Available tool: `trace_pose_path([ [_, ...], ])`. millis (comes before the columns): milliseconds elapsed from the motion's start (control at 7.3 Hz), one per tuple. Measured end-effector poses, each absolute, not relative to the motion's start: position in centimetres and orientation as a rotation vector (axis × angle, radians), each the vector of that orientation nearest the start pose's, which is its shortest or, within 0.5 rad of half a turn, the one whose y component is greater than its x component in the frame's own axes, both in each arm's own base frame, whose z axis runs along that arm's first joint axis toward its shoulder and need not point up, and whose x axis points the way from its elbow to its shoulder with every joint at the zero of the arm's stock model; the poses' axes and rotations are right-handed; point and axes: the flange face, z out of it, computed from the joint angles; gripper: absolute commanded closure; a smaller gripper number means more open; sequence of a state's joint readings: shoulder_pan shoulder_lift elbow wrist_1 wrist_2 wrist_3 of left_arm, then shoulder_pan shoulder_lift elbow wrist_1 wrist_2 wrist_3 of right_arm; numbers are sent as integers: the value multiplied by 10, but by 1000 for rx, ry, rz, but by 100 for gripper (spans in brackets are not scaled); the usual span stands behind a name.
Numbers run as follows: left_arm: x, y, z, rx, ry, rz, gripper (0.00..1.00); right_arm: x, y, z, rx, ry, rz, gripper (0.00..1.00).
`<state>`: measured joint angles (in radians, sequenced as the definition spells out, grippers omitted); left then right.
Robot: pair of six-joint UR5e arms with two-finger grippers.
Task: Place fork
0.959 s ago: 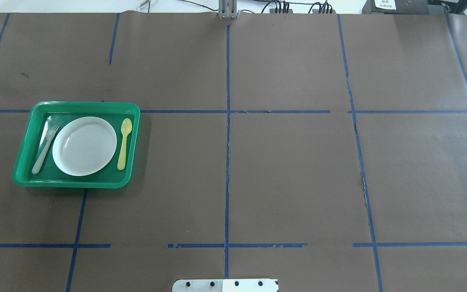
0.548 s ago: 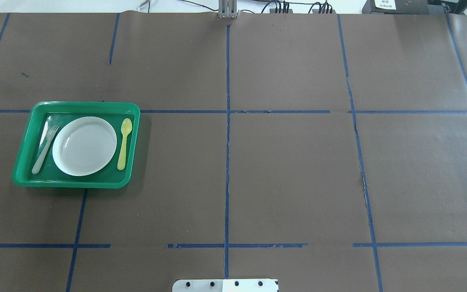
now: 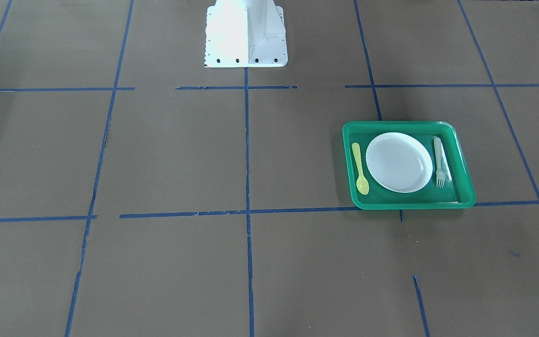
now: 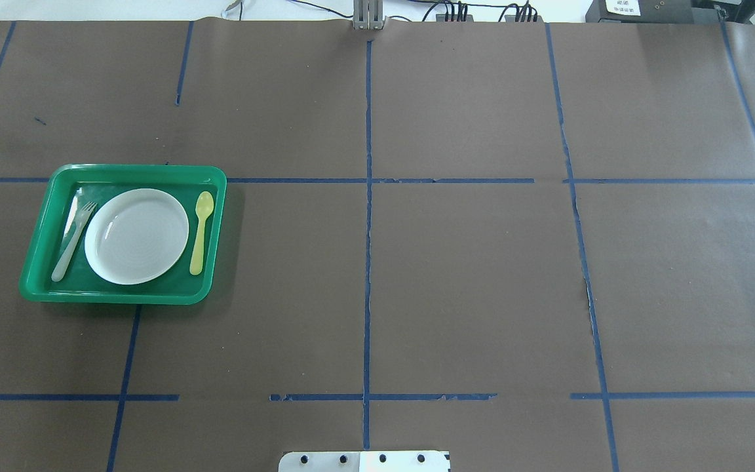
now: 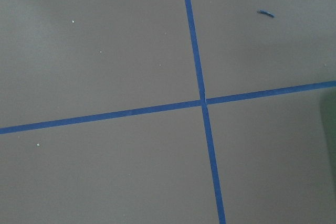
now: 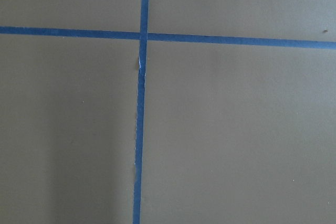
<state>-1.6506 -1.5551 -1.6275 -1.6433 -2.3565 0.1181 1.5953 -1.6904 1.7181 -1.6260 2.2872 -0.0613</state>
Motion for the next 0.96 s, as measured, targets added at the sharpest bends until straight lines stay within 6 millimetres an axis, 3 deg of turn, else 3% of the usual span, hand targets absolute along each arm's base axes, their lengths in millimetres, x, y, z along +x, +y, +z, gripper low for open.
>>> trace_pose_path([
  [548, -101, -480, 649, 110, 781, 48, 0, 79, -437, 651, 4, -717, -25, 0],
  [959, -101, -480, 649, 27, 787, 15, 0, 79, -437, 651, 4, -717, -25, 0],
])
